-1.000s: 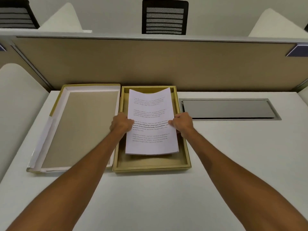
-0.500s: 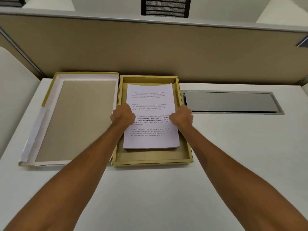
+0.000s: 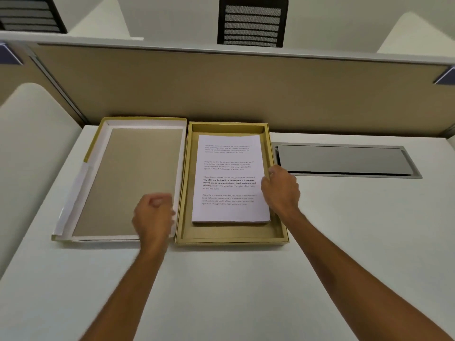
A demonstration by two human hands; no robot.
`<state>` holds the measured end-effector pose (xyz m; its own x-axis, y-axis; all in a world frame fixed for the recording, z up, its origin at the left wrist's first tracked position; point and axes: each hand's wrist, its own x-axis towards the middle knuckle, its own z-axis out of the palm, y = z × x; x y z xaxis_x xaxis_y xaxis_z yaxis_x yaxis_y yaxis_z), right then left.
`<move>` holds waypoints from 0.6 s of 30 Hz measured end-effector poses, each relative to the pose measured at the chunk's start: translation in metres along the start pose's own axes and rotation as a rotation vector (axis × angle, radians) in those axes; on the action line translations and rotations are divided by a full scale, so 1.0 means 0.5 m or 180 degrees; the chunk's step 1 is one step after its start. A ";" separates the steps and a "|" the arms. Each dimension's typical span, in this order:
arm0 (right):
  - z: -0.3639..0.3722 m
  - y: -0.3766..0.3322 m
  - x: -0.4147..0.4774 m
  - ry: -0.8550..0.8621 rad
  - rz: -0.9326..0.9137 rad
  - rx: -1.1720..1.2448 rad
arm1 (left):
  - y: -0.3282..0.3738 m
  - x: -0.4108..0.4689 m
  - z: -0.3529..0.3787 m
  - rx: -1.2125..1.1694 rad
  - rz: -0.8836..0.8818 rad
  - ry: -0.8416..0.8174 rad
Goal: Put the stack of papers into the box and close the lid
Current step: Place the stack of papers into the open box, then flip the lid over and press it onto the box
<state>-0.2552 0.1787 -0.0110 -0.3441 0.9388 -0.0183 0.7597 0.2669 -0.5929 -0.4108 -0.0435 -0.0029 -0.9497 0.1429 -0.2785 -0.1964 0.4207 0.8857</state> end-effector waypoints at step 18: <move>0.025 -0.027 -0.227 -0.0462 -0.0841 0.0609 | -0.109 -0.033 -0.066 -0.0986 -0.1419 0.0793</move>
<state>-0.2335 0.0658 -0.0112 -0.6000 0.7984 0.0497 0.5218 0.4377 -0.7322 -0.3927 -0.0984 -0.0341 -0.7805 -0.2175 -0.5861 -0.6157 0.1055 0.7809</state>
